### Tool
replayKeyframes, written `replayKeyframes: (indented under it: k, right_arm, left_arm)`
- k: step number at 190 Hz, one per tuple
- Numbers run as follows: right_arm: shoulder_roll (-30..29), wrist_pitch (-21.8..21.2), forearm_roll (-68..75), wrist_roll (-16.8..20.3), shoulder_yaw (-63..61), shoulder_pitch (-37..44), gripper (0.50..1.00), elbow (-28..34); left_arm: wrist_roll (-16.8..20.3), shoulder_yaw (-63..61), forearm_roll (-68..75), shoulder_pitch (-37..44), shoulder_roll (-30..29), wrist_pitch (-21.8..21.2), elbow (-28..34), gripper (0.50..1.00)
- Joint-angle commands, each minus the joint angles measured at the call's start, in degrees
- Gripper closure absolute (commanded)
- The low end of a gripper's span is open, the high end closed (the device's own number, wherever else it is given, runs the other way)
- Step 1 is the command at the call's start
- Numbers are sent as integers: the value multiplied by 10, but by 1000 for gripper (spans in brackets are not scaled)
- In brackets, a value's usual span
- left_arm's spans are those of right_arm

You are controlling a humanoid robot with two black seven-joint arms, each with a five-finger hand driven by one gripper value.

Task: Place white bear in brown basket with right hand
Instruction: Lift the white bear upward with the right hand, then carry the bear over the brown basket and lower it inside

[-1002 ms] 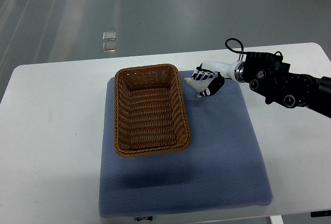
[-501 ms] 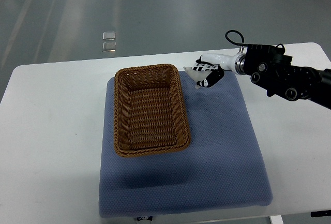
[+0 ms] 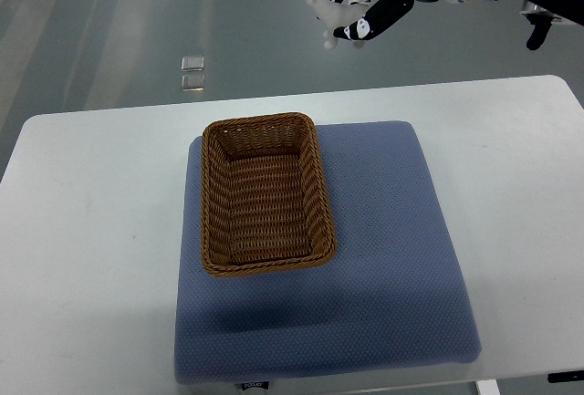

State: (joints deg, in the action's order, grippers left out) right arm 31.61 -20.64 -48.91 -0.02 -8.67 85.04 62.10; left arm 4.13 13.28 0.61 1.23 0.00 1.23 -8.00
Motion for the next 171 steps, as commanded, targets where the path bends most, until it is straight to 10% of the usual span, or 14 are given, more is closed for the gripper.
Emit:
replayKeyframes:
  k: [1, 109, 171]
  right_arm:
    - [-8, 5, 0, -1, 5, 7, 993, 4]
    - [-287, 78, -15, -7, 63, -61, 971, -128]
    - [-316, 103, -44, -8, 80, -118, 969, -177]
  left_arm:
    - [0, 0, 0, 0, 0, 0, 0, 500]
    - [0, 1, 0, -3, 0, 2, -1, 500]
    - [0, -1, 0, -3, 0, 1, 0, 500]
